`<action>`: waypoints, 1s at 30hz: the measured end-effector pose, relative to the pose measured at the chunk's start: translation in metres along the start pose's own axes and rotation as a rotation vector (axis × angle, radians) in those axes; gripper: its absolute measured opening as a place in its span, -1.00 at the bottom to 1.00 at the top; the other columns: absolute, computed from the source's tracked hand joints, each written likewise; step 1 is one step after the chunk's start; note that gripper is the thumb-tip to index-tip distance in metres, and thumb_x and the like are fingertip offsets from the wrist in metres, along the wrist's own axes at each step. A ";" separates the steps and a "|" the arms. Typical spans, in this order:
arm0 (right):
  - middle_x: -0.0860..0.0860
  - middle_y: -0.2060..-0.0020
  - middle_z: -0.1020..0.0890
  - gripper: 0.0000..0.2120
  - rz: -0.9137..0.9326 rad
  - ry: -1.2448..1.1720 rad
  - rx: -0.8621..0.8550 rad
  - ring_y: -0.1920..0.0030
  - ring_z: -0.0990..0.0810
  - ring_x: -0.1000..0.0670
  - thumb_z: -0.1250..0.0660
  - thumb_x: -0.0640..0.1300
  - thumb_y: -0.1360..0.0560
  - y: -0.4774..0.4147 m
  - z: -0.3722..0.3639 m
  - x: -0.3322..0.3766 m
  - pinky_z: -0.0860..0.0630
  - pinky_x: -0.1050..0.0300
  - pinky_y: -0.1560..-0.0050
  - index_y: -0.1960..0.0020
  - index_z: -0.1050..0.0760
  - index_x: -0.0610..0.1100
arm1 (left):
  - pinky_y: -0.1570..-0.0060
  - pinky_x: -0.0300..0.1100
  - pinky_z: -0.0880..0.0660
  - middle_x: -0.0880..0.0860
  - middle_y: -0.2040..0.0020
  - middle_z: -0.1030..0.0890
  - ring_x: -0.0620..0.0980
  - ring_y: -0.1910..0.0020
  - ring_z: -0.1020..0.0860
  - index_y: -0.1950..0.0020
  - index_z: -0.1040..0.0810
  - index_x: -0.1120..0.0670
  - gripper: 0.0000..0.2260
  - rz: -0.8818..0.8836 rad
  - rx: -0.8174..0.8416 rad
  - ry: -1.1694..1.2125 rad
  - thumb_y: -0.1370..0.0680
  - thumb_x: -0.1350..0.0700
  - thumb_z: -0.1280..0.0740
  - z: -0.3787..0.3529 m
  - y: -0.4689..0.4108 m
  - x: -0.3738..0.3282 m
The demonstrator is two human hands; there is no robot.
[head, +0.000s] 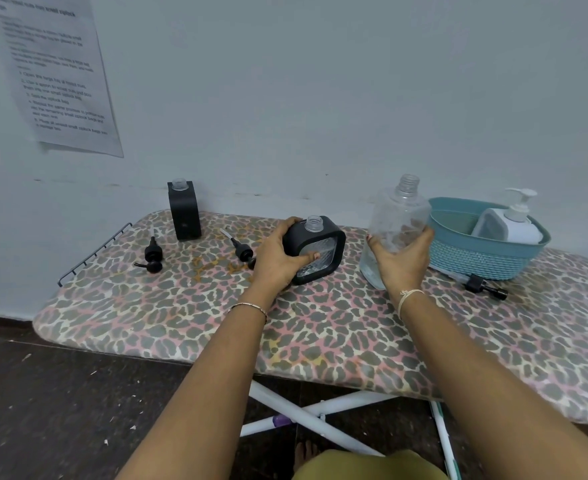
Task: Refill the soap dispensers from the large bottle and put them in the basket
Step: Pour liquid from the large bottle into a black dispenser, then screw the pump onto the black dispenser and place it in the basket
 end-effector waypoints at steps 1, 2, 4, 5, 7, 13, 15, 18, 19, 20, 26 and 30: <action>-0.11 -0.31 -0.46 -0.19 0.003 0.005 0.004 -0.30 -0.45 -0.14 -0.60 -0.06 -0.29 0.001 0.001 0.000 -0.42 -0.11 -0.33 -0.39 -0.23 -0.15 | -0.23 -0.09 -0.49 -0.05 -0.17 -0.53 -0.04 -0.16 -0.51 -0.35 -0.40 -0.05 -0.36 -0.004 -0.005 -0.009 -0.34 0.18 -0.57 0.000 0.001 -0.001; -0.11 -0.32 -0.44 -0.16 0.007 0.010 0.006 -0.32 -0.44 -0.14 -0.60 -0.06 -0.28 0.004 0.002 0.000 -0.40 -0.11 -0.34 -0.40 -0.22 -0.16 | -0.25 -0.08 -0.48 -0.03 -0.21 -0.53 -0.03 -0.18 -0.51 -0.40 -0.37 -0.07 -0.31 -0.005 -0.008 -0.022 -0.35 0.16 -0.56 0.000 0.003 -0.002; -0.12 -0.38 -0.35 -0.08 0.006 0.030 -0.017 -0.37 -0.36 -0.13 -0.61 -0.03 -0.26 0.012 0.006 0.003 -0.33 -0.08 -0.40 -0.45 -0.18 -0.16 | -0.23 -0.13 -0.45 -0.01 -0.27 -0.51 -0.04 -0.22 -0.49 -0.49 -0.26 -0.09 -0.23 -0.012 -0.010 -0.046 -0.37 0.15 -0.55 0.000 0.006 -0.006; -0.13 -0.42 -0.28 -0.03 -0.007 0.064 -0.054 -0.41 -0.31 -0.14 -0.61 0.00 -0.25 0.018 0.009 0.004 -0.27 -0.09 -0.44 -0.48 -0.14 -0.16 | -0.21 -0.18 -0.43 -0.01 -0.28 -0.50 -0.06 -0.22 -0.48 -0.53 -0.19 -0.08 -0.19 -0.017 0.000 -0.050 -0.38 0.16 -0.54 0.000 0.007 -0.008; -0.15 -0.49 -0.14 0.06 -0.041 0.174 -0.148 -0.48 -0.17 -0.15 -0.60 0.09 -0.22 0.036 0.015 0.007 -0.11 -0.15 -0.49 -0.51 -0.07 -0.14 | -0.17 -0.28 -0.38 0.00 -0.31 -0.48 -0.07 -0.24 -0.46 -0.57 -0.07 -0.04 -0.09 -0.027 0.033 -0.047 -0.38 0.17 -0.54 -0.002 0.011 -0.011; -0.12 -0.47 -0.17 0.04 0.226 0.289 -0.033 -0.49 -0.09 -0.10 -0.50 0.25 -0.24 0.084 -0.011 0.027 0.06 -0.08 -0.47 -0.50 -0.06 -0.13 | -0.29 -0.18 -0.36 -0.01 -0.39 -0.40 -0.06 -0.36 -0.38 -0.56 -0.03 -0.05 0.03 -0.003 -0.059 -0.042 -0.26 -0.21 -0.55 0.014 0.028 -0.003; -0.13 -0.46 -0.17 0.05 0.265 0.263 0.075 -0.48 -0.11 -0.11 -0.50 0.24 -0.25 0.090 -0.025 0.030 -0.05 -0.09 -0.51 -0.50 -0.05 -0.17 | -0.23 -0.15 -0.43 -0.03 -0.31 -0.45 -0.05 -0.29 -0.43 -0.52 -0.16 -0.05 -0.09 0.007 -0.173 -0.037 -0.30 -0.33 -0.45 0.034 0.034 0.002; -0.16 -0.48 -0.10 0.13 0.251 0.244 0.173 -0.50 -0.05 -0.13 -0.53 0.23 -0.24 0.093 -0.041 0.030 -0.12 -0.11 -0.50 -0.52 0.01 -0.22 | -0.17 -0.21 -0.44 -0.04 -0.23 -0.49 -0.10 -0.17 -0.48 -0.45 -0.32 0.01 -0.48 0.001 -0.337 -0.064 -0.53 -0.06 -0.36 0.073 0.036 0.012; -0.16 -0.51 -0.04 0.19 0.230 0.245 0.207 -0.52 -0.01 -0.11 -0.54 0.26 -0.22 0.093 -0.046 0.029 -0.08 -0.09 -0.50 -0.54 0.06 -0.21 | -0.15 -0.26 -0.45 -0.02 -0.25 -0.50 -0.12 -0.11 -0.49 -0.42 -0.37 0.02 -0.56 0.000 -0.353 -0.123 -0.55 0.06 -0.33 0.084 0.036 0.015; -0.14 -0.53 0.02 0.24 0.207 0.249 0.241 -0.53 0.03 -0.09 -0.54 0.29 -0.20 0.094 -0.052 0.028 -0.05 -0.08 -0.49 -0.55 0.13 -0.19 | -0.08 -0.35 -0.45 0.00 -0.28 -0.50 -0.15 -0.01 -0.51 -0.39 -0.41 0.03 -0.60 -0.009 -0.341 -0.206 -0.56 0.18 -0.31 0.093 0.034 0.018; -0.09 -0.55 0.12 0.35 0.097 0.205 0.345 -0.56 0.06 -0.11 -0.59 0.26 -0.16 0.093 -0.074 0.019 -0.05 -0.06 -0.50 -0.55 0.27 -0.13 | -0.27 0.02 -0.42 0.01 -0.47 -0.32 0.09 -0.34 -0.38 -0.45 -0.34 -0.06 -0.36 -0.129 0.030 -0.848 -0.46 0.44 -0.26 0.087 0.011 0.035; -0.08 -0.55 0.09 0.35 0.097 0.201 0.342 -0.56 0.04 -0.11 -0.60 0.24 -0.14 0.093 -0.080 0.014 -0.08 -0.11 -0.52 -0.55 0.28 -0.08 | -0.32 0.04 -0.31 0.00 -0.50 -0.27 0.10 -0.42 -0.29 -0.49 -0.26 -0.11 -0.40 -0.203 0.149 -1.097 -0.53 0.36 -0.22 0.074 0.000 0.036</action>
Point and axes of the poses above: each hand's wrist, its own y-axis away from the middle knuckle, its own z-axis out of the back of the hand, x = y × z, the point moved 6 cm from there along -y, towards the middle knuckle
